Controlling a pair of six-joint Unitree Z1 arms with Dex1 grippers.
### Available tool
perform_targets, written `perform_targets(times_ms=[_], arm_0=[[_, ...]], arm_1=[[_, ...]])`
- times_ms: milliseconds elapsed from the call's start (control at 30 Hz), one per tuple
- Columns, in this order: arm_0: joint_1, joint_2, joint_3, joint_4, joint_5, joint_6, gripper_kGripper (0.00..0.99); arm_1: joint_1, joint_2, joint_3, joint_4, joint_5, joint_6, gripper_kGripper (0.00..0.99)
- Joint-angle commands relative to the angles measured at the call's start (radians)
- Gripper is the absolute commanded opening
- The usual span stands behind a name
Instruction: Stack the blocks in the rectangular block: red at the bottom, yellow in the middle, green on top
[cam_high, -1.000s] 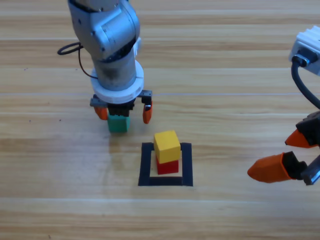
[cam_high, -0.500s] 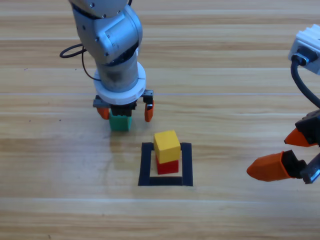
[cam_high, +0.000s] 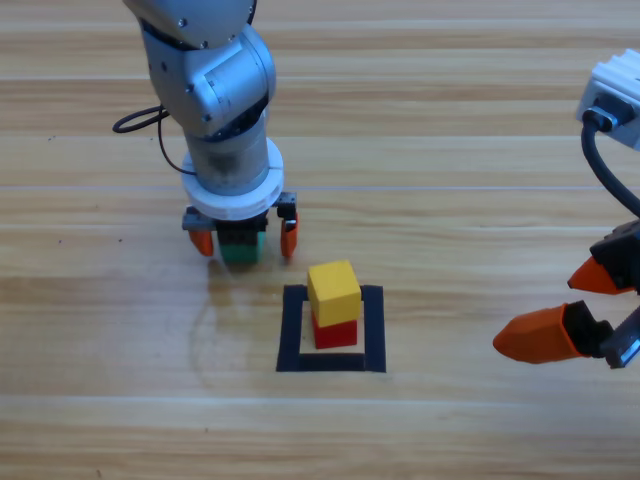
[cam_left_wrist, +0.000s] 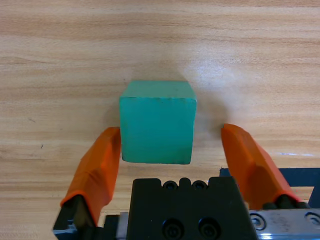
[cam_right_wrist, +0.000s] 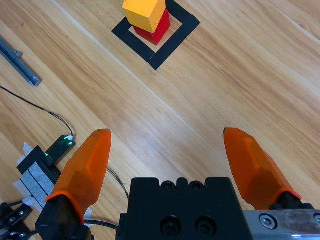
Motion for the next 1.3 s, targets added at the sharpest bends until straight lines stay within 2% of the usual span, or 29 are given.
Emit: perform_targets(times_ms=[33, 100, 500, 800, 833, 867, 933, 967, 1133, 1300], arm_0=[[0.020, 0.057, 0.009, -0.025, -0.012, 0.029, 0.723], [0.020, 0.054, 0.012, -0.035, -0.012, 0.032, 0.657], [0.023, 0.007, 0.104, -0.143, 0.026, 0.031, 0.658], [0.037, -0.002, 0.122, -0.162, 0.031, 0.055, 0.653], [0.037, -0.010, 0.131, -0.166, 0.031, 0.058, 0.620], [0.037, -0.019, 0.138, -0.166, 0.032, 0.061, 0.489], [0.040, -0.053, 0.164, -0.163, 0.049, 0.069, 0.094], [0.047, -0.078, 0.188, -0.168, 0.054, 0.075, 0.008], [0.049, -0.182, 0.205, -0.136, 0.068, 0.101, 0.006], [0.020, -0.257, -0.034, 0.103, 0.069, 0.126, 0.006]], arm_1=[[-0.015, -0.016, 0.026, -0.028, 0.007, -0.011, 0.989], [-0.015, -0.022, 0.026, -0.028, 0.006, -0.012, 0.989], [-0.015, -0.016, 0.027, -0.028, 0.006, -0.017, 0.989], [-0.015, -0.016, 0.026, -0.028, 0.006, -0.017, 0.989], [-0.015, -0.016, 0.026, -0.028, 0.006, -0.018, 0.989], [-0.015, -0.016, 0.026, -0.028, 0.006, -0.017, 0.989], [-0.015, -0.016, 0.027, -0.028, 0.006, -0.018, 0.989], [-0.015, -0.016, 0.027, -0.028, 0.006, -0.018, 0.989], [-0.015, -0.015, 0.027, -0.028, 0.006, -0.018, 0.989], [-0.015, -0.013, 0.026, -0.028, 0.001, -0.018, 0.989]])
